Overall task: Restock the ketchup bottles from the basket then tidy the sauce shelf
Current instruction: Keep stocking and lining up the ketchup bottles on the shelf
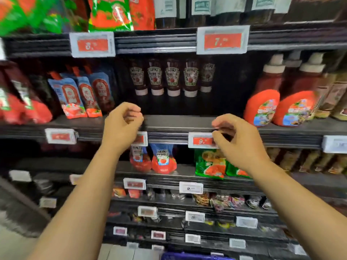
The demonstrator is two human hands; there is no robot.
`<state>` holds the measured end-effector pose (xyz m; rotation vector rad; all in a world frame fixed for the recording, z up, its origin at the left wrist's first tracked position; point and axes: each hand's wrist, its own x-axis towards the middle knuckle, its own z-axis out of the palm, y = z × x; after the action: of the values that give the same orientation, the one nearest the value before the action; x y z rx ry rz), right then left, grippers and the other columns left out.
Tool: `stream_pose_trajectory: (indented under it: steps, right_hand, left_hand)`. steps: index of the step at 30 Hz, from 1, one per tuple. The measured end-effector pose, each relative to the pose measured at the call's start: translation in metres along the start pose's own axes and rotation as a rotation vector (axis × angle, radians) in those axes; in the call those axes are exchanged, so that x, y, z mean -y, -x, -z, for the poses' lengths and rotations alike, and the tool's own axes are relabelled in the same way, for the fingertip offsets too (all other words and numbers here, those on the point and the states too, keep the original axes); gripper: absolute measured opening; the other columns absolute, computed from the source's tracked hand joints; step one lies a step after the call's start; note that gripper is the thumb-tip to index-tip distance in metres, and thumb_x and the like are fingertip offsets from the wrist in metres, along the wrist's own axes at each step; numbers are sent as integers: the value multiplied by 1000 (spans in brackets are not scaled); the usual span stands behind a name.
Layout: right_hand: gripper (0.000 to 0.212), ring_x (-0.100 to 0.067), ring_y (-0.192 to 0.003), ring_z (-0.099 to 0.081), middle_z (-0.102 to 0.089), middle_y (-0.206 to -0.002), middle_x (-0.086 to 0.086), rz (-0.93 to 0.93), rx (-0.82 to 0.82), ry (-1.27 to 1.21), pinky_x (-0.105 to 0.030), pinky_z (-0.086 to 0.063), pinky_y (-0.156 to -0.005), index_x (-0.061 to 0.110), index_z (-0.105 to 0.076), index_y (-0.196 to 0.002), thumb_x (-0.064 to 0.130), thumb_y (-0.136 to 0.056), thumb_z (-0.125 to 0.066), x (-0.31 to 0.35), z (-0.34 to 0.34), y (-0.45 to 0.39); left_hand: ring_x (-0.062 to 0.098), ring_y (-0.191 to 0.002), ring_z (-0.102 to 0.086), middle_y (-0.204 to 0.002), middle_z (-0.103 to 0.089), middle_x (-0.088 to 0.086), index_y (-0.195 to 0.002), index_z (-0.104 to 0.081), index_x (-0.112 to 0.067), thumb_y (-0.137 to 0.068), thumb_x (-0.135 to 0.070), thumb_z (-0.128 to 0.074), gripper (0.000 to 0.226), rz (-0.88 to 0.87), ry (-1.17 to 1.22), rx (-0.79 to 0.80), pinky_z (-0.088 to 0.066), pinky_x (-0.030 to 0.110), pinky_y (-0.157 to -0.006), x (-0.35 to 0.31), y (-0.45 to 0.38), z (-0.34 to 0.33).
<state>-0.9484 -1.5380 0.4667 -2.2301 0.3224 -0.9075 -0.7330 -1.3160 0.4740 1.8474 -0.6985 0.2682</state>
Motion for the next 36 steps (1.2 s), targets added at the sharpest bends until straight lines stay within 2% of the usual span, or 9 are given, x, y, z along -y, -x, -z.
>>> stream_pose_trajectory:
  steps: [6, 11, 14, 16, 19, 24, 29, 33, 36]
  right_hand:
    - [19, 1, -87, -65, -66, -96, 20, -53, 10, -44, -6, -46, -75, 36, -62, -93, 20, -83, -66, -61, 10, 99]
    - [23, -18, -85, -67, -69, -97, 3, -388, 250, -10, -32, -54, -76, 33, -58, -96, 15, -89, -69, -140, -8, 208]
    - [20, -23, -90, -67, -68, -94, -1, -650, 340, -19, -35, -54, -87, 24, -60, -92, 7, -87, -69, -173, -20, 282]
    - [24, -25, -92, -67, -70, -95, -3, -808, 370, -18, -42, -53, -94, 26, -59, -87, 5, -84, -71, -191, -29, 323]
    - [22, -25, -88, -68, -72, -92, -5, -979, 401, 14, -44, -53, -94, 24, -60, -79, 7, -81, -74, -217, -47, 377]
    - [20, -38, -102, -66, -71, -111, -16, -1117, 585, 142, -48, -55, -90, 9, -69, -105, 20, -88, -72, -285, -101, 467]
    - [33, -28, -105, -63, -63, -101, -2, -1290, 840, 105, -26, -43, -79, 14, -64, -120, 28, -90, -69, -371, -172, 549]
    - [45, -21, -86, -61, -54, -85, 1, -1389, 743, 140, -22, -41, -72, 11, -62, -121, 39, -86, -71, -444, -232, 594]
    - [93, -22, -87, -58, -63, -98, -3, -1512, 540, 126, -32, -48, -74, 12, -61, -125, 72, -55, -68, -501, -277, 617]
  left_hand:
    - [7, -90, -67, -95, -69, -14, -102, -60, -39, -87, -20, -62, 25, 5, -54, -77, -50, 15, -82, 25, 131, -15]
    - [24, -91, -66, -95, -69, 3, -100, -63, -16, -89, 3, -64, 23, 470, -152, 307, -54, 41, -94, 89, 245, -62]
    - [23, -88, -61, -93, -66, 8, -96, -64, -9, -87, 8, -64, 19, 673, -241, 545, -51, 17, -86, 116, 318, -91]
    - [26, -92, -63, -100, -69, 13, -100, -66, -4, -88, 2, -68, 13, 809, -277, 664, -51, 18, -86, 133, 361, -106]
    - [32, -100, -65, -108, -70, 19, -105, -67, 2, -90, 0, -67, 15, 890, -320, 845, -53, 30, -88, 166, 415, -124]
    - [35, -102, -65, -107, -70, 16, -107, -67, -5, -89, -15, -67, 20, 972, -455, 1074, -53, 41, -87, 245, 500, -158]
    - [28, -98, -63, -119, -67, 9, -129, -54, -17, -80, -25, -77, 54, 1154, -500, 1071, -46, 31, -78, 343, 584, -202]
    - [30, -119, -58, -137, -58, 7, -148, -36, -21, -57, -44, -77, 103, 1180, -448, 1047, -49, 41, -100, 431, 623, -250]
    - [24, -109, -58, -122, -60, -1, -144, -34, -21, -56, -47, -84, 104, 1188, -438, 908, -46, 32, -92, 492, 644, -293]
